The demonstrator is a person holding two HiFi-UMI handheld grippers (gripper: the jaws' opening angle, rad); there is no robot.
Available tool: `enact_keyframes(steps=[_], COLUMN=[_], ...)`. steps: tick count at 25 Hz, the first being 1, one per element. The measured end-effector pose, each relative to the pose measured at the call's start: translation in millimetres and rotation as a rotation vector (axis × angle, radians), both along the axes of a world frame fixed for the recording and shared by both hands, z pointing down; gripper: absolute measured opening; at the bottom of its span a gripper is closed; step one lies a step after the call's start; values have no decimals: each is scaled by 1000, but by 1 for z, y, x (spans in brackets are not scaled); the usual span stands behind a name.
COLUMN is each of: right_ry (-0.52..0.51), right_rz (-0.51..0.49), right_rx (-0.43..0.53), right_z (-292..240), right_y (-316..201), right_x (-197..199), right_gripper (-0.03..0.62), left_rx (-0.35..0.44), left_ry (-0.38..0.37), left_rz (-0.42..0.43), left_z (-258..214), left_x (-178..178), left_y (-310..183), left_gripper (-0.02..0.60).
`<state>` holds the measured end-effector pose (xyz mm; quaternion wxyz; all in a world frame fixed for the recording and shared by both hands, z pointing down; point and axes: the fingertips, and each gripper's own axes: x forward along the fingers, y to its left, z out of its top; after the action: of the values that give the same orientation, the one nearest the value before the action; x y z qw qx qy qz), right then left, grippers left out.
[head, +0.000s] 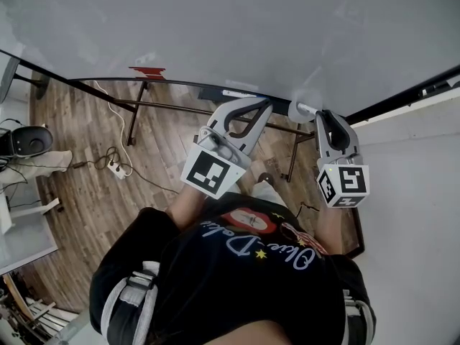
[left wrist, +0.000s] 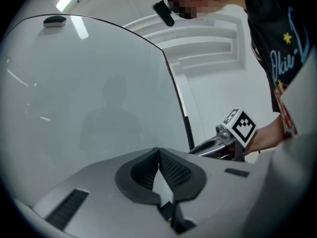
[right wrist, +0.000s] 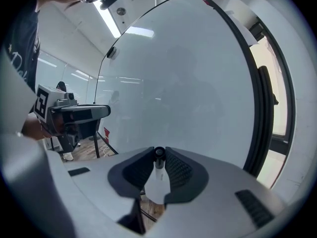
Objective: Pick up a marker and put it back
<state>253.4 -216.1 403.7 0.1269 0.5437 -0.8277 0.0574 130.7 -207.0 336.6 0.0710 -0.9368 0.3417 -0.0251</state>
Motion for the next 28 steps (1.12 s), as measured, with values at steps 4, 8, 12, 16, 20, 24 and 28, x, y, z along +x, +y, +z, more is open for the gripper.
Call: enact_keyframes(steps=[4,8,12,16,20,24,28], right_ry=[19,25,32,31,25,21,5], right_rz=[1,3,4,8,15,25,41], right_rx=[21,42,59,80,103,131,157], right_z=[-15,-27,-38,-49,-63,-77,-83], right_y=[4,6,10,13,18,25,32], right_x=[-4,-4,-2,-1,1,6,16], right_gripper=[69,69,69,69,68,69,69], left_rx=[4,14,19,17,15,23,36], left_ry=[8,11,17,17,21,20,-7], left_rz=[2,5,7,13,15,17,22], left_z=[-4,-5,-8,-10,-11,-14,-13], left_x=[-6,-6,-5,-5,-5,-5,-3], left_y=[1,1,2,3,3,2,3], left_gripper=[3,3,3,3,3,3,3])
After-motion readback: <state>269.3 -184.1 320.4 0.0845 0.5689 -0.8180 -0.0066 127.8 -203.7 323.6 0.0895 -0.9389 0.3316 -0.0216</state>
